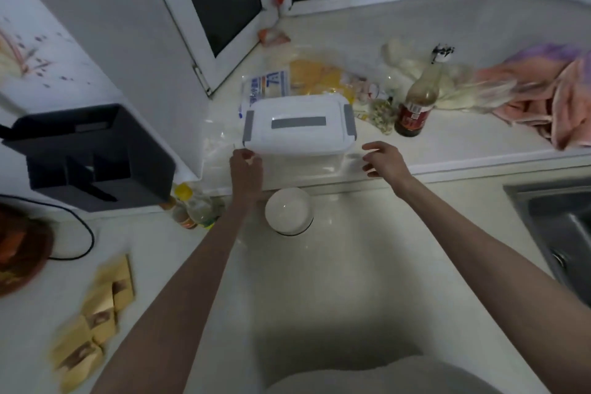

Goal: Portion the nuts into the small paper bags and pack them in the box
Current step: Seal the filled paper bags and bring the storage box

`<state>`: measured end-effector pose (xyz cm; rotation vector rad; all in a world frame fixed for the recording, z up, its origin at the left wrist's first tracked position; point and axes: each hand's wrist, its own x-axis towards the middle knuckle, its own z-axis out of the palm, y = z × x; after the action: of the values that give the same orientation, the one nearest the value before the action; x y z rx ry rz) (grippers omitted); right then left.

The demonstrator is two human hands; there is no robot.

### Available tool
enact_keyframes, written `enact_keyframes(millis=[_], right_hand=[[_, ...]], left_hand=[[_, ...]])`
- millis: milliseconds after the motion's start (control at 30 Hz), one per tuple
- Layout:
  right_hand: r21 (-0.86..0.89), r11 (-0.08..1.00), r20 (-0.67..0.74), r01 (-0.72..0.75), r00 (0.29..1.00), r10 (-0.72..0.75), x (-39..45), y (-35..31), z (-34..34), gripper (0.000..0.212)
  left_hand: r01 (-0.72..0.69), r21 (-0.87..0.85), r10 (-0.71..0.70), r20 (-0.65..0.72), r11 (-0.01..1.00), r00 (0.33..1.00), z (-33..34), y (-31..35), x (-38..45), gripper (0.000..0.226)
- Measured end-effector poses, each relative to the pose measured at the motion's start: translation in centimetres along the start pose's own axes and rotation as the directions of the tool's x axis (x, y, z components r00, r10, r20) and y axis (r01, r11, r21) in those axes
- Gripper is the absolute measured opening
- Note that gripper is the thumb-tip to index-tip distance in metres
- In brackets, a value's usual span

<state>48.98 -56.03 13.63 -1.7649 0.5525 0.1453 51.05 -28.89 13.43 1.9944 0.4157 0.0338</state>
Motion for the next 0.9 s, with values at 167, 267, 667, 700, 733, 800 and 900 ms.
enact_keyframes(millis=[167,267,667,700,733,800,900], right_hand=[[-0.061,0.998,-0.027,0.015,1.0,-0.016,4.1,-3.1,1.5,0.043],[-0.124,0.992,0.014,0.022,1.0,-0.02,5.9,-3.5,2.5,0.04],[-0.245,0.96,-0.066,0.135,0.986,-0.155,5.5,-4.1,1.4,0.03],[-0.255,0.955,-0.076,0.153,0.981,-0.178,4.8,-4.3,0.8,0.027],[-0.264,0.95,-0.084,0.168,0.977,-0.197,4.0,-4.4,0.2,0.026],[-0.287,0.94,-0.098,0.184,0.971,-0.22,2.1,-4.6,-0.9,0.026],[-0.335,0.924,-0.147,0.184,0.959,-0.244,-1.1,-4.7,-2.6,0.027]], left_hand=[[0.011,0.0,-0.011,-0.068,1.0,0.998,0.9,1.5,4.5,0.042],[0.072,-0.055,-0.075,-0.043,0.996,0.996,1.3,1.6,6.6,0.064],[-0.04,0.19,0.023,0.091,0.981,0.996,1.2,1.4,6.4,0.034],[-0.049,0.185,0.033,0.091,0.981,0.995,1.0,1.7,5.8,0.036],[-0.061,0.182,0.046,0.089,0.981,0.995,0.8,2.1,4.9,0.039],[-0.108,0.188,0.093,0.087,0.976,0.992,0.4,3.2,2.9,0.048],[-0.201,0.225,0.186,0.087,0.953,0.979,0.1,4.9,-0.3,0.053]])
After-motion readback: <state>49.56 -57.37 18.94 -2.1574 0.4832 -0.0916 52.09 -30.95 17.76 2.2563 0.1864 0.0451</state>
